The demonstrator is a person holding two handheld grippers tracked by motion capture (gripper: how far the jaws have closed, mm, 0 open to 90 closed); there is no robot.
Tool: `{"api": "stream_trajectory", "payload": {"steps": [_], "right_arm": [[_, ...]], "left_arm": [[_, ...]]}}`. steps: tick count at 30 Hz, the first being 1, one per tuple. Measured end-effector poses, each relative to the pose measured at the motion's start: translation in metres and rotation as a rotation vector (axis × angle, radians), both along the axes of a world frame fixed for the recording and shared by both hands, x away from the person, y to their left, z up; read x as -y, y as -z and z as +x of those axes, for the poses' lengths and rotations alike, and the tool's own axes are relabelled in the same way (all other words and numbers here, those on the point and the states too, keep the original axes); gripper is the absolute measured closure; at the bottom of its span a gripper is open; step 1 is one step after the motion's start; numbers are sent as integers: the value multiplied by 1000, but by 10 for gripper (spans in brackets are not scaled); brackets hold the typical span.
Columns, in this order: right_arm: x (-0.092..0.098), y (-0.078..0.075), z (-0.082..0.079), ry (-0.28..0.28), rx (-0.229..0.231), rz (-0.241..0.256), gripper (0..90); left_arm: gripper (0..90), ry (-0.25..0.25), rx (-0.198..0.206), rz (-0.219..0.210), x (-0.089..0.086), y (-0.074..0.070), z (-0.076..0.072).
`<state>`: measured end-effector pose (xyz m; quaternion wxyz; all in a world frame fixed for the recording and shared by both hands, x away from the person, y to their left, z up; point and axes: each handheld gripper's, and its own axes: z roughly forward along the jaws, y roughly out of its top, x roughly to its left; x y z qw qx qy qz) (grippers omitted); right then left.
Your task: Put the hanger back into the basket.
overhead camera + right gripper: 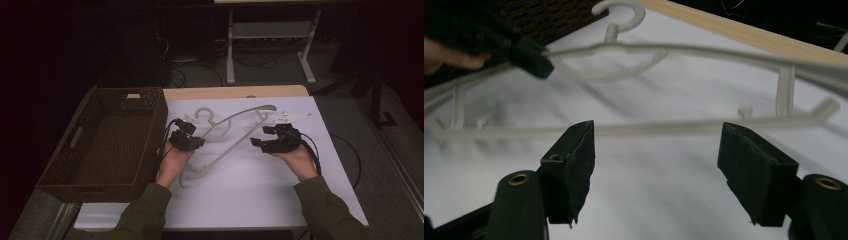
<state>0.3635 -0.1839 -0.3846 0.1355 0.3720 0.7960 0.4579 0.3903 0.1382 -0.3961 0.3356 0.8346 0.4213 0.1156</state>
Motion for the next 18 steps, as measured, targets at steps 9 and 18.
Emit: {"api": "stream_trajectory", "payload": {"steps": [9,18], "right_arm": [[26,1,-38,0,27,4,188],[41,1,-64,37,63,31,0]], "left_arm": [[822,9,21,4,-6,-36,-5],[822,10,36,2,-26,-76,-9]]}}
